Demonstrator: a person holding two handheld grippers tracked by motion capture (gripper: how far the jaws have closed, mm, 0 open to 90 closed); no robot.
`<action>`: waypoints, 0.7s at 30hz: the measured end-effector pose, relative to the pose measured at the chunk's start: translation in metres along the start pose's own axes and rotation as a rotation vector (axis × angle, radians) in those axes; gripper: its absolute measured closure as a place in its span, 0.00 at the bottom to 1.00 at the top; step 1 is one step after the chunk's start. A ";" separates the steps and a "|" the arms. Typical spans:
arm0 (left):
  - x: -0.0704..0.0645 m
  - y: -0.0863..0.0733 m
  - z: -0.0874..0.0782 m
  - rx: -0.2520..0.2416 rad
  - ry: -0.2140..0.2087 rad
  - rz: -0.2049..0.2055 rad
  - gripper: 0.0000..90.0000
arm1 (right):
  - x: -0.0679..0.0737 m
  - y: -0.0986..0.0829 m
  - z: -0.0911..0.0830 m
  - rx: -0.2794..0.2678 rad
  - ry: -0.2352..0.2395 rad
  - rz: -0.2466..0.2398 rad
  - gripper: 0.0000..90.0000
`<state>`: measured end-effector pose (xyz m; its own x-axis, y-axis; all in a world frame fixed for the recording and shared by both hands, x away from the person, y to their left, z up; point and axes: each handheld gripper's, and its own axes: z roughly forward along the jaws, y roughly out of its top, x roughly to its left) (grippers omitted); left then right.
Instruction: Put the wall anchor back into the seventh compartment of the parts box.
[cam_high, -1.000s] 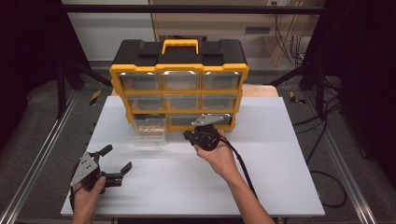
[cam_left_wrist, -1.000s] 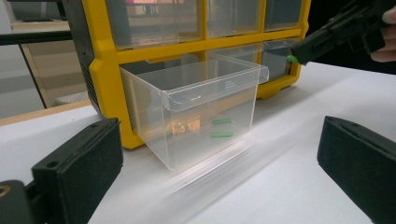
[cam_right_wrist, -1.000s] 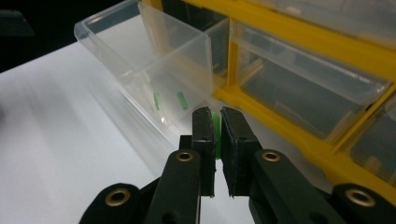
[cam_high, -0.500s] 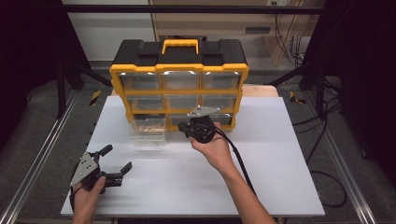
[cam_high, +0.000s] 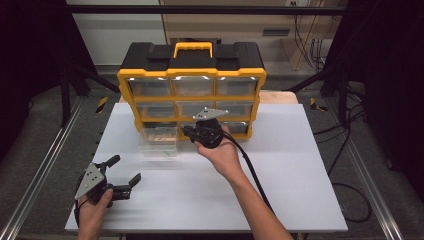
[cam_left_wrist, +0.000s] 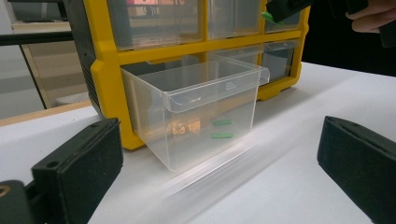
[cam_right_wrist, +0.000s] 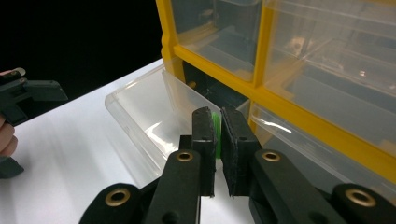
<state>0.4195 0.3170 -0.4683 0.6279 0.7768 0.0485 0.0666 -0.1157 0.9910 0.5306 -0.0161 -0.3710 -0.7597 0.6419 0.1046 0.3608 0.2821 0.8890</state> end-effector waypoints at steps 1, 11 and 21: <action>0.000 0.000 0.000 -0.001 0.001 -0.001 0.00 | 0.000 0.001 0.001 -0.002 0.003 -0.004 0.94; 0.001 0.000 -0.001 -0.001 0.002 0.000 0.00 | 0.006 0.009 0.012 -0.015 0.020 0.007 0.94; 0.001 0.000 -0.001 -0.005 0.005 -0.004 0.00 | 0.012 0.012 0.021 -0.013 0.033 0.003 0.94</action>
<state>0.4195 0.3185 -0.4678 0.6240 0.7801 0.0455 0.0648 -0.1097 0.9919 0.5370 0.0104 -0.3690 -0.7763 0.6185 0.1218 0.3560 0.2706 0.8944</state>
